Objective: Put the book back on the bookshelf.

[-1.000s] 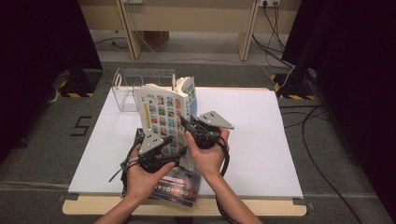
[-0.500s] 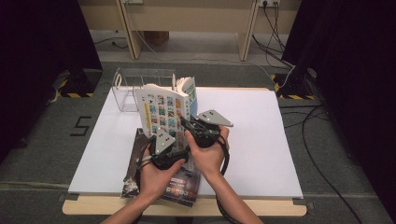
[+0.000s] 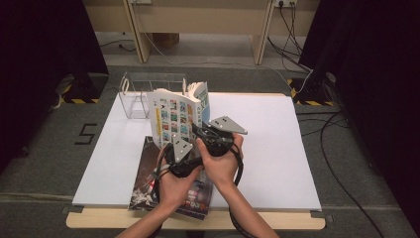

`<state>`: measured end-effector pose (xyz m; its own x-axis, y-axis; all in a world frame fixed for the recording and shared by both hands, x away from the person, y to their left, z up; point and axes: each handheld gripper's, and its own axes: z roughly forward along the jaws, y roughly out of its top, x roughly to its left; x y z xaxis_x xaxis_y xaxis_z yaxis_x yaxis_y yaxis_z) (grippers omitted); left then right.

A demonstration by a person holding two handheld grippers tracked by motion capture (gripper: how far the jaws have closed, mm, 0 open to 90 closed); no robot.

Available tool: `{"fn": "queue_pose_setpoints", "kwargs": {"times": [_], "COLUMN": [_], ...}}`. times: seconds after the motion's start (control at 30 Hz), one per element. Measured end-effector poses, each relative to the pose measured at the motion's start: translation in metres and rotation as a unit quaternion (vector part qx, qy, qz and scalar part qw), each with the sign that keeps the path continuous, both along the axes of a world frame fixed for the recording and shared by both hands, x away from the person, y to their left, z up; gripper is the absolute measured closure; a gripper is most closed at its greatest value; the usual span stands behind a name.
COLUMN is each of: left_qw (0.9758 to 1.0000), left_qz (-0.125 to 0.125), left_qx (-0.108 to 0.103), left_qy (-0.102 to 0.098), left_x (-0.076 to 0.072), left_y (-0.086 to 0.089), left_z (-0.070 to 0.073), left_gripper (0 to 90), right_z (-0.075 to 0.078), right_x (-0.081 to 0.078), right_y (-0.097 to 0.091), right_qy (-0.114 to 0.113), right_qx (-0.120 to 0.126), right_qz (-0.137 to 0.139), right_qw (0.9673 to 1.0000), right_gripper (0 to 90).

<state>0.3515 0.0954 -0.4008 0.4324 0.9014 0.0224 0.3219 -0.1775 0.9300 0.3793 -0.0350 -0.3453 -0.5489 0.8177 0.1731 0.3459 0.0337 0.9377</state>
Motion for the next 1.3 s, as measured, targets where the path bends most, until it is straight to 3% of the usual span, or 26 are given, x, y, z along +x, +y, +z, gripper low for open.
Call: {"fn": "queue_pose_setpoints", "kwargs": {"times": [0.4,0.53,0.63,0.87,1.0,1.07,1.1,1.3], "left_qw": [0.9996,0.9994,0.9994,0.999,0.9988,0.9978,0.9978,0.9974], "left_qz": [0.025,0.034,0.035,0.037,0.044,0.057,0.061,0.068], "left_qx": [0.014,-0.003,-0.003,-0.014,0.001,0.01,-0.004,-0.001], "left_qy": [0.001,0.005,-0.002,-0.021,-0.021,-0.034,-0.026,-0.026], "left_x": [0.005,0.008,0.006,0.002,0.002,0.003,0.006,0.004], "left_y": [-0.008,-0.007,-0.007,-0.007,-0.008,-0.008,-0.004,-0.001], "left_z": [-0.008,-0.009,-0.01,-0.012,-0.011,-0.011,-0.011,-0.01], "left_gripper": [21.9,23.1,25.0,34.5,36.8,40.6,43.7,51.9], "right_z": [0.003,0.004,0.005,0.005,0.005,0.006,0.008,0.008], "right_x": [-0.002,-0.002,-0.003,-0.004,-0.005,-0.006,-0.006,-0.006], "right_y": [0.001,0.003,0.004,0.004,0.006,0.007,0.006,0.011], "right_qy": [0.002,0.003,0.008,0.006,0.005,0.004,0.01,0.015], "right_qx": [0.005,0.008,0.013,0.022,0.026,0.03,0.039,0.049], "right_qz": [-0.002,-0.001,0.0,0.003,0.002,0.002,0.008,0.015], "right_qw": [1.0,1.0,0.9999,0.9997,0.9997,0.9996,0.9992,0.9986], "right_gripper": [73.7,73.9,73.9,74.0,74.0,74.0,74.0,73.3]}}
